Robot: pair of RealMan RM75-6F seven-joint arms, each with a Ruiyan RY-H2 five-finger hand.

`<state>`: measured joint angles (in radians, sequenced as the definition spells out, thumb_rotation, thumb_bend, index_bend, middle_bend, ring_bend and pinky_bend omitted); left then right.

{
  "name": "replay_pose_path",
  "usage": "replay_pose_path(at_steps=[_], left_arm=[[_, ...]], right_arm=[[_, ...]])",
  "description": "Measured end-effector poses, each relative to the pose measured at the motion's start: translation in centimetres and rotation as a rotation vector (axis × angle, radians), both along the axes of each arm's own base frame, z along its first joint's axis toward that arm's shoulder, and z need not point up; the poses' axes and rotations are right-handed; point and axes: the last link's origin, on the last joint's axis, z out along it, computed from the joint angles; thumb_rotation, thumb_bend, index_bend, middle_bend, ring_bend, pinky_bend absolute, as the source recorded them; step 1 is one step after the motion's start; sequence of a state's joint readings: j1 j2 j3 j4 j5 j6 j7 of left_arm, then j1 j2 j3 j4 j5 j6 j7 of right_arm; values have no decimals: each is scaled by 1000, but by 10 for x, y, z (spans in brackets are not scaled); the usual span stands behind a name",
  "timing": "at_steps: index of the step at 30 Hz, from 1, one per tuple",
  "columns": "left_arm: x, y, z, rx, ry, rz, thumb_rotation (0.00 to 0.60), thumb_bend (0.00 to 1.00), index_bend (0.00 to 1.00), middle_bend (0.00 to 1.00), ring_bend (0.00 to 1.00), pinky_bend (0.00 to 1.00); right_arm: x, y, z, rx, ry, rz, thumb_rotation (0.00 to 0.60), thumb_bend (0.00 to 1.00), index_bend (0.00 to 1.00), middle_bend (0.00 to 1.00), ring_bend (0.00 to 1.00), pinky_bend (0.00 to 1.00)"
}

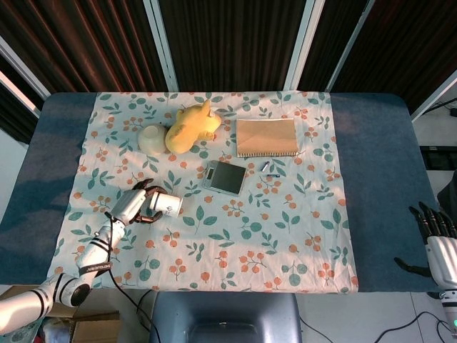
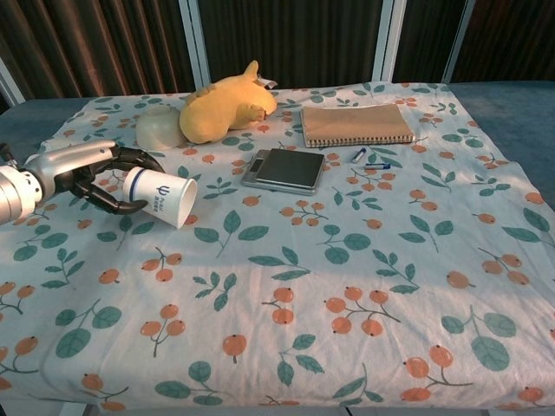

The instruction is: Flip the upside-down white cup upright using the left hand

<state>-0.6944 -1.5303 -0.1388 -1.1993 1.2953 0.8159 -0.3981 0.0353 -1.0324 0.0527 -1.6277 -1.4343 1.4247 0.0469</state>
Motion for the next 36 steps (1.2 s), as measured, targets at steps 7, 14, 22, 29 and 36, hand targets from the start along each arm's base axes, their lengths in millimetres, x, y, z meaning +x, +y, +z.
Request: replay_pose_path(at_steps=[7, 14, 22, 29, 36], left_arm=[[-7, 0, 2, -62, 90, -17, 600, 394, 0, 0, 0, 48], [-3, 1, 16, -17, 180, -95, 600, 396, 0, 0, 0, 42], [9, -2, 33, 51, 448, -259, 600, 337, 0, 0, 0, 5], [36, -12, 32, 74, 706, -375, 600, 334, 0, 0, 0, 1], [63, -15, 12, 26, 790, -374, 600, 335, 0, 0, 0, 0]], right_arm=[[0, 0, 0, 0, -4, 0, 600, 0, 0, 0, 0, 0], [0, 0, -2, 17, 4, 3, 600, 0, 0, 0, 0, 0], [0, -1, -2, 16, 4, 2, 600, 0, 0, 0, 0, 0], [0, -2, 2, 3, -2, 4, 600, 0, 0, 0, 0, 0], [2, -1, 7, -13, 1, 13, 600, 0, 0, 0, 0, 0]])
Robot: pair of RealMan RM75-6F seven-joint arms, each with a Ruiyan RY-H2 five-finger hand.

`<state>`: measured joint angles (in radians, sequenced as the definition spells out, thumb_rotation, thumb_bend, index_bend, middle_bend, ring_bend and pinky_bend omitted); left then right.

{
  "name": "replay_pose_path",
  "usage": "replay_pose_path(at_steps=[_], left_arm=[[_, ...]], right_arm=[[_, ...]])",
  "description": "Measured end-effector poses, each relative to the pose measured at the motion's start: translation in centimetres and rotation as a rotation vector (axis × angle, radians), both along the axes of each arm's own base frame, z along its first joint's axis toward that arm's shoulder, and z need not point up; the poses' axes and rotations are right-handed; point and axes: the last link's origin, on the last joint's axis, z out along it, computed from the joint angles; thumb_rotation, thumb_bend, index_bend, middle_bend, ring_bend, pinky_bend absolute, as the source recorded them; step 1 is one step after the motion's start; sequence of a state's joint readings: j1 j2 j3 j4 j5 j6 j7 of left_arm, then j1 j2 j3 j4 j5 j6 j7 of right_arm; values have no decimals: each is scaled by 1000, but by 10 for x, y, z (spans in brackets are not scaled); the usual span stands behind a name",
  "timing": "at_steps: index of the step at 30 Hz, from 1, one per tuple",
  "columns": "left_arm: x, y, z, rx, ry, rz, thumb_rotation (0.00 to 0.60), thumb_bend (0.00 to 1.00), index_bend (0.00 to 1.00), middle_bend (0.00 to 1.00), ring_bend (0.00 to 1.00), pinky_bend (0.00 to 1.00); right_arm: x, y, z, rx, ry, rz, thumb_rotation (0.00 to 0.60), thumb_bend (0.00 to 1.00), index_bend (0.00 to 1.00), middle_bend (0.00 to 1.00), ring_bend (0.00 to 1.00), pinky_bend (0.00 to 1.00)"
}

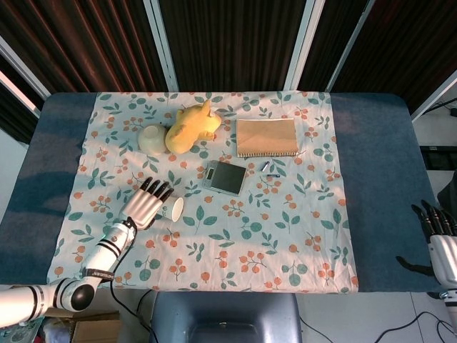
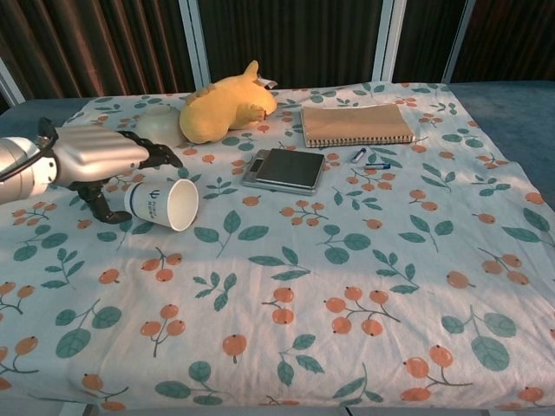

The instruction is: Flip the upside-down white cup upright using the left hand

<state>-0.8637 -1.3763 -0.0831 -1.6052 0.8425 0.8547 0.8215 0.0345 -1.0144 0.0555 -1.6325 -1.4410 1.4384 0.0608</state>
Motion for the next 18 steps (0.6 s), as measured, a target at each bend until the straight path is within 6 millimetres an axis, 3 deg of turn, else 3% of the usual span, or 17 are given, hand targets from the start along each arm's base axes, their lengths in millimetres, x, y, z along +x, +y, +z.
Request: replay_pose_path(at_steps=[8, 18], left_arm=[[23, 5, -19, -47, 7, 40, 600, 324, 0, 0, 0, 0], [24, 10, -23, -29, 41, 39, 600, 323, 0, 38, 0, 6]], right_arm=[[-3, 0, 0, 4, -6, -15, 600, 0, 0, 0, 0, 0], [-3, -1, -1, -1, -2, -14, 600, 0, 0, 0, 0, 0]])
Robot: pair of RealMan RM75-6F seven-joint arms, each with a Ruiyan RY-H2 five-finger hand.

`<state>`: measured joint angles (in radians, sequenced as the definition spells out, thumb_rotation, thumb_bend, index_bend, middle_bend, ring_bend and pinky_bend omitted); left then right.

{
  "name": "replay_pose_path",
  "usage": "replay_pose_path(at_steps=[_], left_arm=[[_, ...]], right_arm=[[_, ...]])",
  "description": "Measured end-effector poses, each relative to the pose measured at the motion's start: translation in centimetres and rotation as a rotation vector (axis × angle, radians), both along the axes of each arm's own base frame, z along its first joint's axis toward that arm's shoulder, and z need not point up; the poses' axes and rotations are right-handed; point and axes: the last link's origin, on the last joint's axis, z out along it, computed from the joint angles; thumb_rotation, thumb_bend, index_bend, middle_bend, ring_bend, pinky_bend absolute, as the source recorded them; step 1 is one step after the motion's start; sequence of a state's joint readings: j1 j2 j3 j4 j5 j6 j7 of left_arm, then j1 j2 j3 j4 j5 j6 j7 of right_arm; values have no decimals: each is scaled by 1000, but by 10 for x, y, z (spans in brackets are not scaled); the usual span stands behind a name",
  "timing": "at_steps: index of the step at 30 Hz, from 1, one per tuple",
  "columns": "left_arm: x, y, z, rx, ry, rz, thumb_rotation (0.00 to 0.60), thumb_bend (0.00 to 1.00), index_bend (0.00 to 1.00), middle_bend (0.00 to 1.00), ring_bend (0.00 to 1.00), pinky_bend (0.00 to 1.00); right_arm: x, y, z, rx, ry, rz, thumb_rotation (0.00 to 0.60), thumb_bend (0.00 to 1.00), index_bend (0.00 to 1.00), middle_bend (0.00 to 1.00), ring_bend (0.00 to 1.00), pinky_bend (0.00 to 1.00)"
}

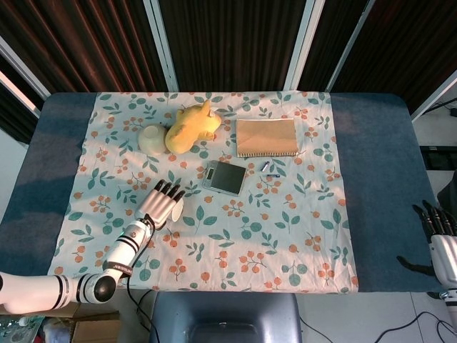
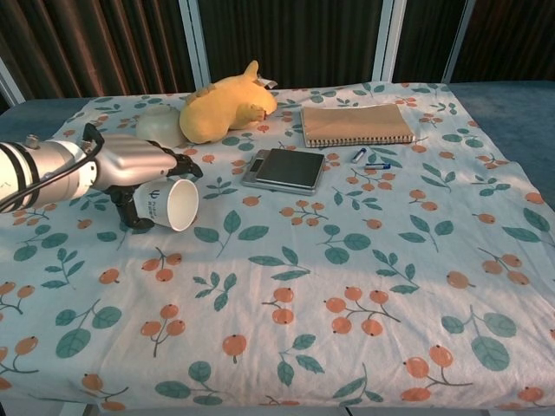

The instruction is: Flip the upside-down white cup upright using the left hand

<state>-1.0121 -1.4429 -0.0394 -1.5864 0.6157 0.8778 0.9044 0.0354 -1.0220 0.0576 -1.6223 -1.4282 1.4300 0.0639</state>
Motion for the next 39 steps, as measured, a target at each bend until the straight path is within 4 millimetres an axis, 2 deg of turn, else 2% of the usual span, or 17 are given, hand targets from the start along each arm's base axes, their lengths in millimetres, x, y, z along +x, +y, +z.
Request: replay_pose_path(at_steps=[6, 9, 13, 22, 31, 39], left_arm=[[-1, 1, -1, 6, 1, 8, 600, 332, 34, 134, 0, 13], [-1, 1, -2, 0, -2, 8, 600, 332, 114, 166, 0, 15], [0, 1, -3, 1, -18, 10, 600, 342, 176, 186, 0, 26], [-2, 2, -3, 14, -55, 7, 600, 396, 307, 317, 34, 60], [-1, 3, 4, 18, -140, 32, 600, 396, 294, 326, 48, 63], [3, 4, 22, 21, -451, 166, 600, 395, 288, 311, 20, 85]], right_arm=[[-1, 0, 1, -1, -3, -5, 600, 0, 0, 0, 0, 0], [-1, 0, 0, 3, -4, -5, 600, 0, 0, 0, 0, 0], [-2, 0, -1, 7, -5, -9, 600, 0, 0, 0, 0, 0], [-3, 0, 0, 8, -6, -15, 600, 0, 0, 0, 0, 0], [-4, 0, 1, 10, -4, -18, 600, 0, 0, 0, 0, 0], [-2, 0, -1, 27, -12, -21, 600, 0, 0, 0, 0, 0]])
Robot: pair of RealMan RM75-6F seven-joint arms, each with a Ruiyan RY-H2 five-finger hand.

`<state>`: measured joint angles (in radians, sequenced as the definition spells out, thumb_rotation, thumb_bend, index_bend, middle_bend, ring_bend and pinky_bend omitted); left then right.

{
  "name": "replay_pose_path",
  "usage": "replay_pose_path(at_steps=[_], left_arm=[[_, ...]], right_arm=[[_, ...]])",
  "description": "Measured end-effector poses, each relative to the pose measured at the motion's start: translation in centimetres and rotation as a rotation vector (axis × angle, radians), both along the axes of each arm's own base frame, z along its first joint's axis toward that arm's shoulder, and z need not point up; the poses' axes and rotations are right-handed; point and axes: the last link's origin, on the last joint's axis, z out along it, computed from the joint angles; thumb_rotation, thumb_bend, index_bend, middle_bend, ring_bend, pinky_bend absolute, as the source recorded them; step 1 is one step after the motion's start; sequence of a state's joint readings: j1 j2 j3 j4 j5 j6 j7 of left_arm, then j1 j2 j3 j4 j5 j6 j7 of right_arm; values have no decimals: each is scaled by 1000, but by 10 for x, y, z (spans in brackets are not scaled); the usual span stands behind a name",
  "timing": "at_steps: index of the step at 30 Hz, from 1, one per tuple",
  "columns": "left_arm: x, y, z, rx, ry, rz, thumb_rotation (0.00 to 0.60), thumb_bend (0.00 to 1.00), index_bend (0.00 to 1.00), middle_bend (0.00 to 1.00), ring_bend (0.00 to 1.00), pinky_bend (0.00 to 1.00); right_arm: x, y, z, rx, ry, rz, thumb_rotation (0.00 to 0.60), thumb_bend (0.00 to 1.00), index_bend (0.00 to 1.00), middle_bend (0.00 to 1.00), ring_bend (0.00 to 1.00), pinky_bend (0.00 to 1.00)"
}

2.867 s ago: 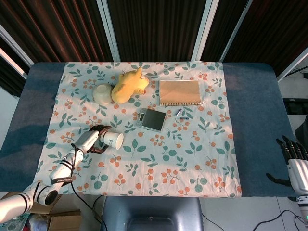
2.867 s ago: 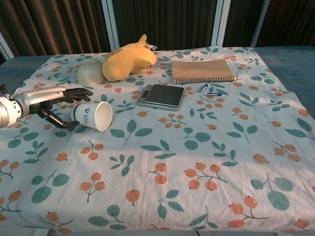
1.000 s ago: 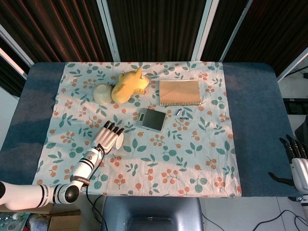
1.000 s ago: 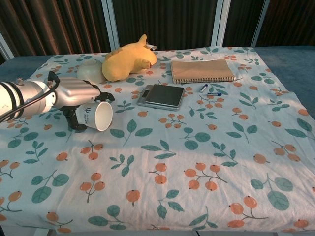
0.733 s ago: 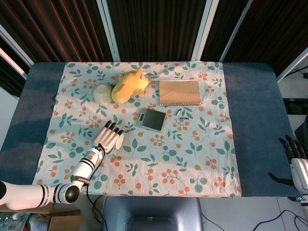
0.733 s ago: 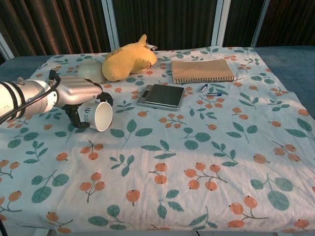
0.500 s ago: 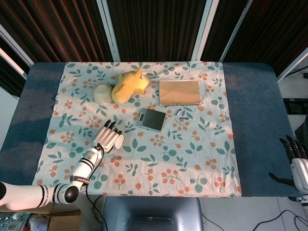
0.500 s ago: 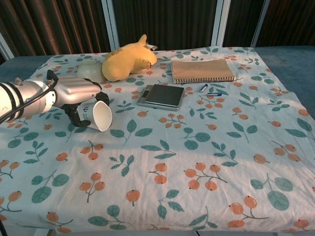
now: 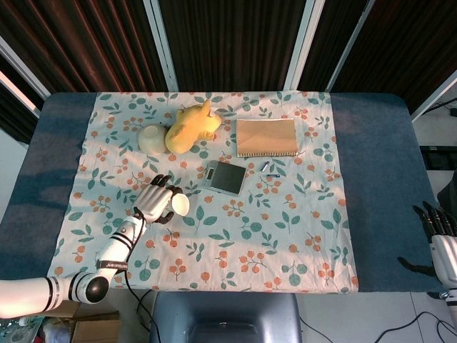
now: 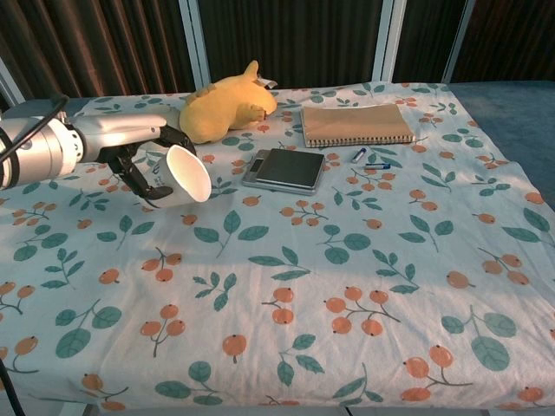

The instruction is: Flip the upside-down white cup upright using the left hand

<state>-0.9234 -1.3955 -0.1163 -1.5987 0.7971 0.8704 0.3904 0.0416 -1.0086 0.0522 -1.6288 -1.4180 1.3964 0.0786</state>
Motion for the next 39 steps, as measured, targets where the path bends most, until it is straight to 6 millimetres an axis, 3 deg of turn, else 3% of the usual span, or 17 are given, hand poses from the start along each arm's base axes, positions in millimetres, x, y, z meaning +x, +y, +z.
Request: replay_pose_path(at_steps=[10, 18, 25, 28, 31, 35, 39], left_arm=[[-23, 5, 3, -39, -468, 211, 600, 391, 278, 299, 19, 112], [-60, 9, -22, 3, -645, 311, 600, 389, 292, 300, 38, 113], [-69, 7, -31, 33, -689, 326, 600, 390, 251, 291, 32, 112], [-71, 8, -31, 41, -703, 316, 600, 390, 141, 251, 18, 107], [-72, 6, -32, 16, -707, 319, 600, 389, 12, 147, 1, 99], [-76, 5, -30, -17, -705, 332, 600, 391, 0, 61, 0, 100], [-77, 4, -26, -26, -711, 324, 600, 389, 0, 43, 0, 100]], right_arm=[[1, 0, -1, 20, -11, -5, 600, 0, 0, 0, 0, 0], [-2, -2, -4, 32, -18, -15, 600, 0, 0, 0, 0, 0], [-2, -3, -6, 37, -19, -14, 600, 0, 0, 0, 0, 0], [-4, -2, -5, 35, -21, -19, 600, 0, 0, 0, 0, 0], [-4, -2, -5, 34, -21, -18, 600, 0, 0, 0, 0, 0], [-3, -3, -5, 37, -21, -16, 600, 0, 0, 0, 0, 0], [-3, -3, -6, 39, -21, -18, 600, 0, 0, 0, 0, 0]])
